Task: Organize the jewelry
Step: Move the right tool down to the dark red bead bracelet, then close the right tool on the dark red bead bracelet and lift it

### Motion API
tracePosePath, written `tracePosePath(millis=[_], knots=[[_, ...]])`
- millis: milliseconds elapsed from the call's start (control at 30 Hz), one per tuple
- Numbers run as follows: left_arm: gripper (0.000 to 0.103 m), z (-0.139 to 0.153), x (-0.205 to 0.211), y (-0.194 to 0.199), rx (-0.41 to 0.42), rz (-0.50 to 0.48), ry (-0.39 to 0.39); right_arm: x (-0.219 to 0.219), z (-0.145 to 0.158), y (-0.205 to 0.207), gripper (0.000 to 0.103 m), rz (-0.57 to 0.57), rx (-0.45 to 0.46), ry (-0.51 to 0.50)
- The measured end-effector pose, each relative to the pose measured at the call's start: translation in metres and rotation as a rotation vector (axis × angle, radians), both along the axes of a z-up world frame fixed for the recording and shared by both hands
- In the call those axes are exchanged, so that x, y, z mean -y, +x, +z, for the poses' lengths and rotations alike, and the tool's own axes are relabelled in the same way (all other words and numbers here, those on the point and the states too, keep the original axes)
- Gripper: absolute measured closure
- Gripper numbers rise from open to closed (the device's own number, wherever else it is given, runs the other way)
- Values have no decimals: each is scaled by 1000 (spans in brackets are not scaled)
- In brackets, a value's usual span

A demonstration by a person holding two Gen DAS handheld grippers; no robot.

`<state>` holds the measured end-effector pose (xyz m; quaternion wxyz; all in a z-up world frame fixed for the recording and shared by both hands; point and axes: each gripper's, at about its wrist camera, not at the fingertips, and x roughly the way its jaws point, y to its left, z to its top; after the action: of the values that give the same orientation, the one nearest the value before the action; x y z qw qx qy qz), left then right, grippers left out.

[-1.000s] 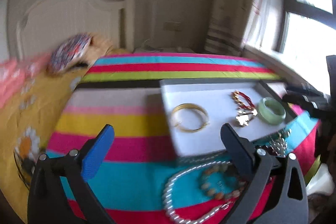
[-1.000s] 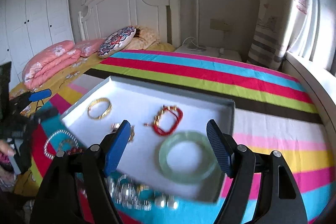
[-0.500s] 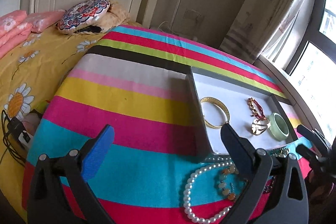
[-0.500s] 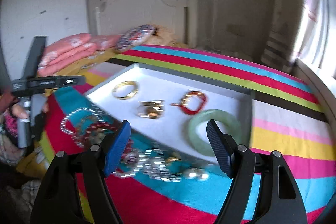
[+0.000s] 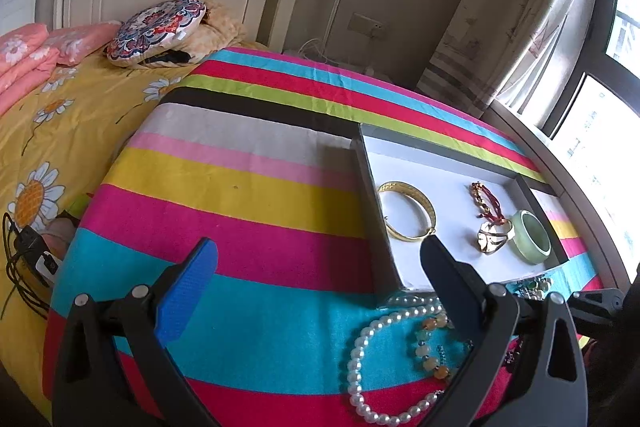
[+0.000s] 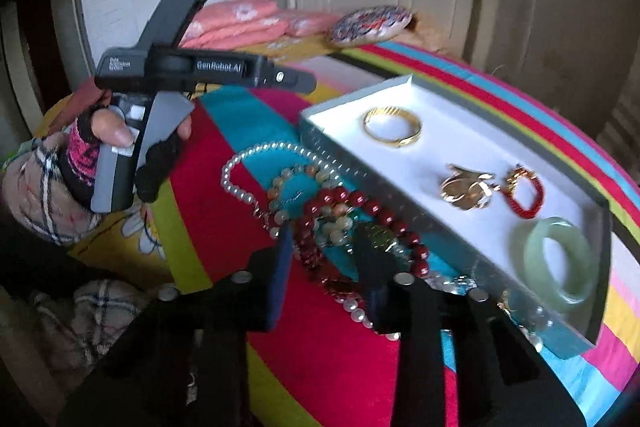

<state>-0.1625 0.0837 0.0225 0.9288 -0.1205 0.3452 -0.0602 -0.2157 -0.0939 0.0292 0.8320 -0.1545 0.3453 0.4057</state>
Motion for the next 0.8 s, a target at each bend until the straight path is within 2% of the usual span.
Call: tracePosePath(millis=[200,533,567,600,667,800], knots=[[3,0,2,1,-1,0,-2,-8,-6,0,81,55,-33,-44],[3,0,2,1,-2,1,-2,-22,-13,8,81,84,-41,-105],[3,0,2,0,-1,1,-3,-22,-13,6,87,84,-29,-104],[3,0,2,1,-1,1,-2,-22,-11,8,91,85,-24,-99],[3,0,2,1,-3,1,-1,-17,-7,4,91,74,3,-68],[3,0,4,2,-4,1,-1,8,13,13,91,20,-40,108]])
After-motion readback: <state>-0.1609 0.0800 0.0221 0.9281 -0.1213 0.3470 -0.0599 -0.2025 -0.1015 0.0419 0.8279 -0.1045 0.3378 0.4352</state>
